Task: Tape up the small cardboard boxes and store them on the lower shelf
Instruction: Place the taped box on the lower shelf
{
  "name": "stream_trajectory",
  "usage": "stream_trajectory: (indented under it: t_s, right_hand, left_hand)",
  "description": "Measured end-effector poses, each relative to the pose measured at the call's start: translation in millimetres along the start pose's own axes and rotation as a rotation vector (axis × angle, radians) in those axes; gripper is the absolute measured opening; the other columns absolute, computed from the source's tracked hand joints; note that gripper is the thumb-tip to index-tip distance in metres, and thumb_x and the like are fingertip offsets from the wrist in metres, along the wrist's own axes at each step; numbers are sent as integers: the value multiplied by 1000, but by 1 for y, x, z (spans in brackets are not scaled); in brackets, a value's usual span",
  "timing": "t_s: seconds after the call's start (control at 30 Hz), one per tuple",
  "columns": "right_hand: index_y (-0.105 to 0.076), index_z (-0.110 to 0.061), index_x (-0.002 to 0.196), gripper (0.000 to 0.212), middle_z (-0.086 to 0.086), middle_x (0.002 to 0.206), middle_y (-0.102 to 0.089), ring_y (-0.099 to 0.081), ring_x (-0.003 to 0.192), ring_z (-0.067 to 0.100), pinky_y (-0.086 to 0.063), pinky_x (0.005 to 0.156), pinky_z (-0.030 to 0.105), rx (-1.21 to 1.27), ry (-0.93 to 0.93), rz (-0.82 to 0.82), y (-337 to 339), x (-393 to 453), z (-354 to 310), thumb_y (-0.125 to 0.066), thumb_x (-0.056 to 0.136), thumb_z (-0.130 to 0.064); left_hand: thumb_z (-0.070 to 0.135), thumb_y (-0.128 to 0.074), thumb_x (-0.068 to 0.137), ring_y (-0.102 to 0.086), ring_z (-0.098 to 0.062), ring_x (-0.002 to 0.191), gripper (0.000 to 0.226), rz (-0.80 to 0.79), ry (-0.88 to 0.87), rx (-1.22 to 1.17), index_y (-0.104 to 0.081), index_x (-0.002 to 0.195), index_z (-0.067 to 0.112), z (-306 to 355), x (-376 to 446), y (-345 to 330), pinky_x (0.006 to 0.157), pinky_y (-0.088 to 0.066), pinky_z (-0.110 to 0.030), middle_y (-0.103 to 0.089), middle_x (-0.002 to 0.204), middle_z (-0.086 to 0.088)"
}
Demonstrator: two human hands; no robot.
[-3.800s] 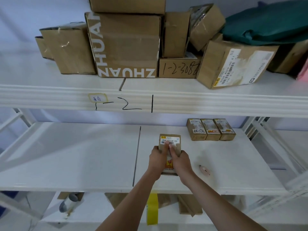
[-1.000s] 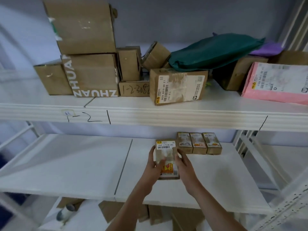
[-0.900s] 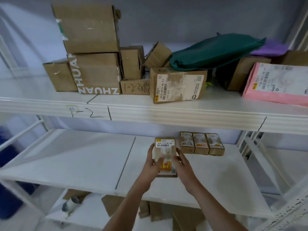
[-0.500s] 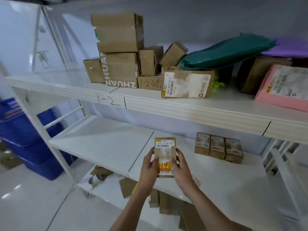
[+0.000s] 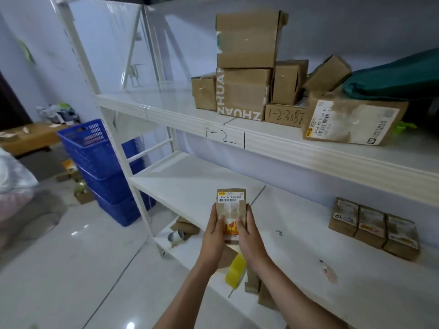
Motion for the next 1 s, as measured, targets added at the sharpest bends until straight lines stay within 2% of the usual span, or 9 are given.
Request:
stream_trajectory:
  t_s: [0.13,0.27,0.43,0.5,0.6,0.67,0.77,0.93,1.0]
  right_hand:
    - [-16,-42,158,55,-26,149,-34,-40,127,-11,-33,106,17,-7,5,-32,-45,26,-1,-39,109,-36]
    - [-20,-46,155,52,-27,146,-41,-48,124,-13,-41,107,22,-13,5,-33,-95,54,-2,-40,108,-37]
    - [-24,-42,156,50,-20,144,-51,-58,121,-1,-50,103,31,-31,2,-35,-157,90,-9,-38,109,-36]
    - [-25,-40,156,49,-17,145,-51,-58,122,2,-50,105,34,-36,2,-32,-180,101,-12,-37,109,-35]
    - [-23,-40,157,50,-15,147,-49,-59,123,5,-51,106,38,-44,-22,-37,-210,123,-12,-36,110,-37]
    - [-22,-40,158,50,-16,144,-50,-60,118,-1,-54,97,28,-49,-33,-43,-225,141,-12,-35,110,-37]
    - [-22,-39,158,50,-17,141,-51,-60,112,-7,-52,85,14,-44,-40,-45,-243,175,-12,-35,110,-35]
    - [-27,-37,156,47,-13,142,-53,-61,117,3,-54,93,23,-7,-49,-20,-272,240,-5,-36,110,-31]
    - [-29,-36,156,46,-12,141,-55,-62,117,4,-54,97,27,10,-42,-12,-284,271,-1,-36,110,-30]
  left_hand:
    - [27,-35,110,-57,14,115,49,24,-7,-9,-27,156,39,-1,28,43,86,-49,-8,-51,147,16]
    - [31,-37,109,-55,19,113,48,30,-14,-9,-29,155,43,-3,63,93,84,-47,-6,-50,147,18]
    - [33,-36,109,-57,11,119,49,5,-14,-27,-28,157,41,-3,102,154,92,-47,-11,-50,149,17]
    - [31,-35,110,-59,5,119,48,7,-7,-31,-29,156,41,-1,114,174,95,-51,-17,-53,146,16]
    - [30,-32,110,-61,-9,123,47,4,-8,-17,-29,156,40,3,137,198,107,-50,-39,-56,145,9]
    - [32,-32,110,-61,-14,125,47,12,-3,0,-28,156,40,5,155,212,109,-48,-45,-54,147,7]
    - [32,-34,110,-59,-10,126,48,23,-9,-4,-28,157,38,5,189,229,111,-46,-42,-53,148,9]
    - [33,-32,111,-62,-3,120,46,2,13,31,-28,157,38,-4,261,251,102,-52,-27,-54,146,11]
    - [32,-32,111,-62,-5,120,47,4,3,57,-27,158,35,-2,295,260,102,-52,-28,-53,146,8]
Point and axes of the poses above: each hand's wrist, its own x-axis towards the middle knuckle, its own y-axis out of the back of the hand, z = x × y, the point moved 6 cm from there along x, towards the middle knuckle
